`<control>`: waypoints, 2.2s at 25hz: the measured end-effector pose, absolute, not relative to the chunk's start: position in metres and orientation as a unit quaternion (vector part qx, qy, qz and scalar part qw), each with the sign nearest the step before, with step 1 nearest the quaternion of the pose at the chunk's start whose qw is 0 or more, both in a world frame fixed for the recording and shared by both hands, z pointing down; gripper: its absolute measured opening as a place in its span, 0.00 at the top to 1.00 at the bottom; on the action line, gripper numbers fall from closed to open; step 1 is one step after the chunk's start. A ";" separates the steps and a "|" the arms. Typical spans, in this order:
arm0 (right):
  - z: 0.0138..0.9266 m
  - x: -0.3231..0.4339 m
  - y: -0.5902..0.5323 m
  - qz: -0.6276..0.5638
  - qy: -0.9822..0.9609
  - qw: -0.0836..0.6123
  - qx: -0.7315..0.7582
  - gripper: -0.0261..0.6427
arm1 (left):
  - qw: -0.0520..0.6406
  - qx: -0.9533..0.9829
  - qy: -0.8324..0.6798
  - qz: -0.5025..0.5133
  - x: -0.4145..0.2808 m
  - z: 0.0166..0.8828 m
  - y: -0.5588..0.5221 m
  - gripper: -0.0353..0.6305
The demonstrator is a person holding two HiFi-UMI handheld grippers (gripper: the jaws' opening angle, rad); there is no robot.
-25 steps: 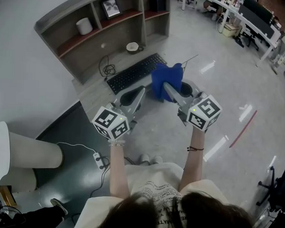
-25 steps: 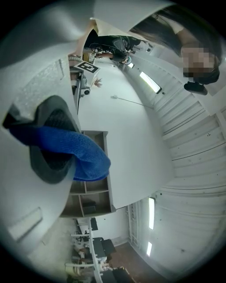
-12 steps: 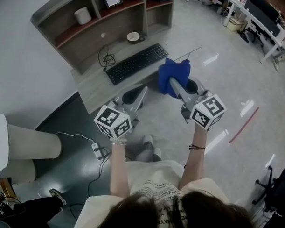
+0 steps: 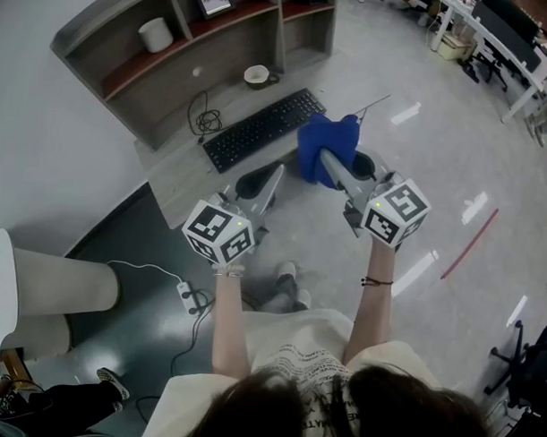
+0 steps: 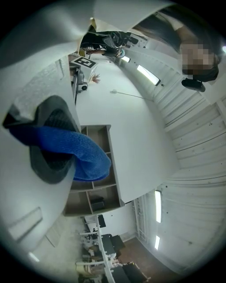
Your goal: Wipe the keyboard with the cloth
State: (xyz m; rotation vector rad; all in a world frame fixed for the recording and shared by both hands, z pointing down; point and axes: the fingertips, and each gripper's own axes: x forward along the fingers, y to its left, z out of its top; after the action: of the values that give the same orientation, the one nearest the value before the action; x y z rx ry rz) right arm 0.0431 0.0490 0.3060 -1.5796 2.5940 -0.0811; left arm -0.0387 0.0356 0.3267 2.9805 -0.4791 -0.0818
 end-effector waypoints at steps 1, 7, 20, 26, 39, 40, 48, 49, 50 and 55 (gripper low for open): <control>0.306 0.045 0.044 -0.027 0.852 0.051 -0.520 0.87 | 0.061 0.985 -0.157 -0.028 -0.037 0.326 0.030 0.94; 0.312 0.056 0.016 -0.031 0.849 0.047 -0.526 0.87 | 0.065 0.987 -0.147 -0.030 -0.022 0.328 0.002 0.94; 0.321 0.073 -0.033 -0.041 0.838 0.044 -0.543 0.87 | 0.072 0.989 -0.124 -0.028 -0.003 0.336 -0.051 0.94; 0.324 0.082 -0.046 -0.043 0.828 0.047 -0.557 0.87 | 0.067 0.991 -0.109 -0.025 0.006 0.337 -0.067 0.94; 0.330 0.100 -0.064 -0.057 0.818 0.056 -0.570 0.87 | 0.075 0.992 -0.099 -0.010 0.022 0.346 -0.085 0.94; 0.330 0.103 -0.068 -0.058 0.819 0.054 -0.568 0.87 | 0.077 0.992 -0.101 -0.009 0.025 0.348 -0.088 0.94; 0.328 0.137 -0.089 -0.064 0.831 0.035 -0.552 0.87 | 0.088 0.989 -0.117 -0.014 0.063 0.347 -0.103 0.94; 0.329 0.142 -0.091 -0.065 0.832 0.032 -0.550 0.87 | 0.089 0.989 -0.120 -0.014 0.067 0.348 -0.104 0.94; 0.330 0.146 -0.094 -0.067 0.834 0.029 -0.548 0.87 | 0.090 0.988 -0.123 -0.015 0.071 0.348 -0.106 0.94; 0.334 0.170 -0.107 -0.074 0.841 0.028 -0.536 0.87 | 0.093 0.986 -0.139 -0.012 0.093 0.352 -0.117 0.94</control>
State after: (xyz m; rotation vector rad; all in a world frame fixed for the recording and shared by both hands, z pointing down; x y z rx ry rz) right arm 0.1699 -0.1069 0.3341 -1.6537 2.5953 -0.2273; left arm 0.0926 -0.1168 0.3521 2.9266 -0.4112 -0.0365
